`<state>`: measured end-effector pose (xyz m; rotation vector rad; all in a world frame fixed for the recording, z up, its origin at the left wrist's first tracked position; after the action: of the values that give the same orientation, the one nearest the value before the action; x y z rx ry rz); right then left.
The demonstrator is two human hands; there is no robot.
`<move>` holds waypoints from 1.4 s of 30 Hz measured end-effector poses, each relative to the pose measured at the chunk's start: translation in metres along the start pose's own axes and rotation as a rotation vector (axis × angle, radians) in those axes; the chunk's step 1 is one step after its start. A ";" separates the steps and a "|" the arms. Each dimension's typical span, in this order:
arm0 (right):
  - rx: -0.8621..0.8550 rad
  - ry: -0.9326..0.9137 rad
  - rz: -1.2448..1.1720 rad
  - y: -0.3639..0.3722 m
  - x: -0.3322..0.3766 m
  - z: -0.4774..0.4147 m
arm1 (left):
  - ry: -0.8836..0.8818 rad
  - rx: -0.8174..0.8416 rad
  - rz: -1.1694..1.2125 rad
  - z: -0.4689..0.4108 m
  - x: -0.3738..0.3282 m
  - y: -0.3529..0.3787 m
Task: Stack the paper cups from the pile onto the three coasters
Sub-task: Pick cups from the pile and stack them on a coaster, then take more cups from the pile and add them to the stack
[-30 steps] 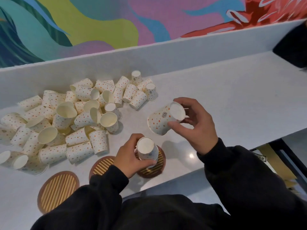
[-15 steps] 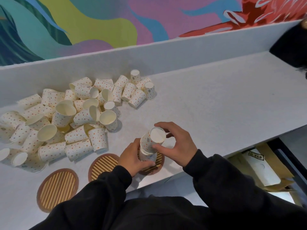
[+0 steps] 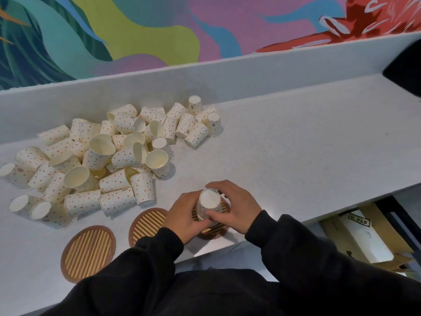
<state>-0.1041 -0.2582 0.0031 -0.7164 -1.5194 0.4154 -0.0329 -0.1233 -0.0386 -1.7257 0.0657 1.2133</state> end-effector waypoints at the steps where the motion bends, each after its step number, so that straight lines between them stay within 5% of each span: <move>1: 0.011 0.008 0.009 0.003 -0.004 0.001 | -0.003 0.013 -0.004 0.000 0.002 0.003; 13: 0.064 0.042 -0.095 -0.006 -0.008 -0.003 | -0.033 0.098 -0.087 0.002 0.014 -0.008; 19: -0.064 0.070 -0.226 -0.042 0.015 -0.070 | 0.066 -0.172 -0.431 -0.037 0.031 -0.120; 25: 0.147 0.056 -0.083 0.014 0.033 -0.168 | -0.007 -0.163 -0.689 -0.085 0.045 -0.166; 32: 0.241 0.196 -0.009 0.093 0.024 -0.212 | -0.055 -0.023 -0.854 -0.136 0.039 -0.180; 42: 0.250 0.227 0.193 0.113 0.018 -0.220 | -0.030 0.227 -1.006 -0.162 0.050 -0.159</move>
<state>0.1336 -0.1997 -0.0367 -0.6889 -1.1655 0.6352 0.1876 -0.1375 0.0342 -1.2497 -0.5939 0.4492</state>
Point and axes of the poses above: each hand's wrist, its own z-axis away from the middle knuckle, its own y-axis out of the palm, x = y × z, the point moved 8 cm from there along -z, towards the middle knuckle, and after that the axes turned 1 degree about -x, right-handed, at the moved point
